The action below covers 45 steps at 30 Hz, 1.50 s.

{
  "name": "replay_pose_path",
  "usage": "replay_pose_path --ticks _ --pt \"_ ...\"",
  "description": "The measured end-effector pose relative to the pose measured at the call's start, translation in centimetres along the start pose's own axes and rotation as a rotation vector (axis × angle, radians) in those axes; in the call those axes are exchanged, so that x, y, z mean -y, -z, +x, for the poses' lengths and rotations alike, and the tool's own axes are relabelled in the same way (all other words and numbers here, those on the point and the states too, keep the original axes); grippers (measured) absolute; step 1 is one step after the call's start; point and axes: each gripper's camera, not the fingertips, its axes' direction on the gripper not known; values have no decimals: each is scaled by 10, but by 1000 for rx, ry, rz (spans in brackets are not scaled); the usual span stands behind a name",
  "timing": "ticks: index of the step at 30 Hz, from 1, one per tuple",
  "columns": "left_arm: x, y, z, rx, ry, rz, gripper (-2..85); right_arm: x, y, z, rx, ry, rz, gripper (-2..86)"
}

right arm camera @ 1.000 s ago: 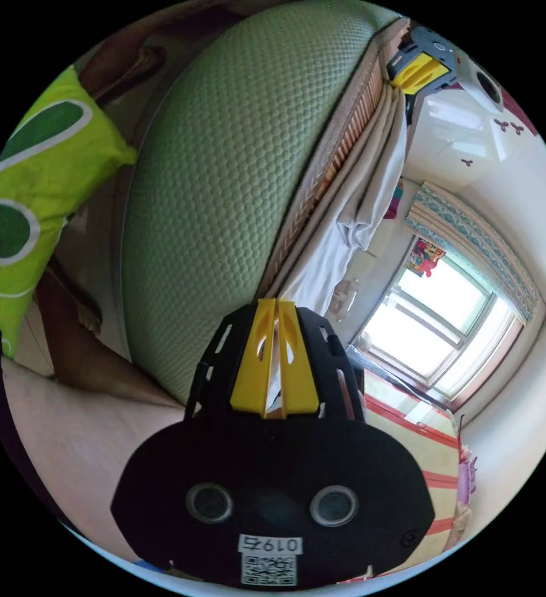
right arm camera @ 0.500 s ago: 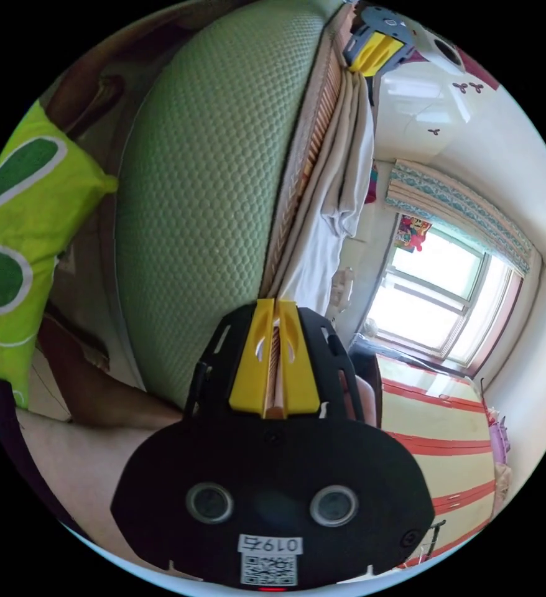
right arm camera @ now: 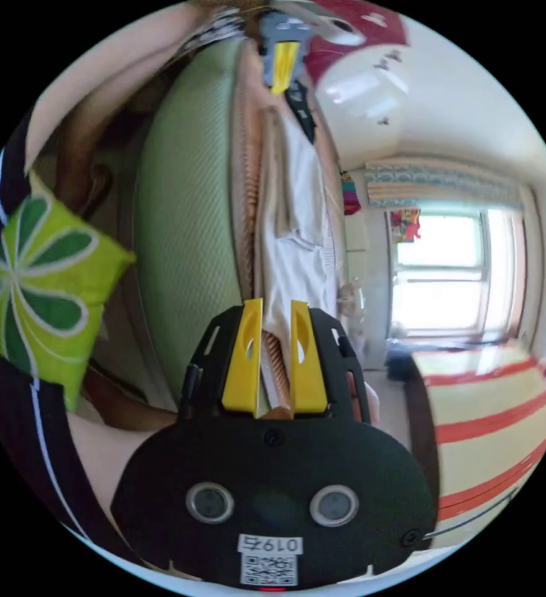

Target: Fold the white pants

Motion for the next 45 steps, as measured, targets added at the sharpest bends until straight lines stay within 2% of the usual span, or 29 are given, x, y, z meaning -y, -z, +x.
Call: replay_pose_path --ticks 2,4,7,11,15,18,20,22,24,26,28,30,34,38,42,45 --pt "9 4 -35 -118 180 102 11 -8 -20 60 95 -225 31 78" --pt "24 3 -43 -132 225 155 11 -10 -47 99 114 -351 37 78" --pt "57 -6 -27 -127 142 170 12 -4 -99 142 90 -456 40 74" --pt "93 -15 13 -137 -49 163 13 4 -166 168 137 -445 45 75" --pt "109 -19 39 -151 -133 174 14 -8 -213 185 122 -447 43 70" --pt "116 -9 53 -190 -137 243 14 -41 -257 223 313 -629 41 63" --pt "120 3 65 -221 -159 300 15 -86 -298 260 606 -853 95 56" --pt "123 6 76 -240 -181 317 15 -122 -330 278 785 -963 148 47" --pt "126 8 86 -223 -219 316 13 -148 -348 285 767 -970 171 40" --pt "130 9 92 -214 -223 325 12 -163 -359 284 655 -837 167 32" --pt "134 10 90 -211 -192 339 11 -169 -365 284 654 -751 186 31" --pt "139 9 87 -210 -153 346 10 -176 -376 291 710 -741 214 34" --pt "154 3 83 -285 -112 331 10 -202 -427 320 925 -896 262 60" --pt "166 -6 97 -299 -169 282 9 -223 -485 331 1100 -982 225 97" --pt "172 -9 109 -293 -213 262 10 -241 -507 338 1216 -1026 306 81" --pt "175 -12 116 -292 -235 250 11 -244 -526 338 1258 -1031 279 77"
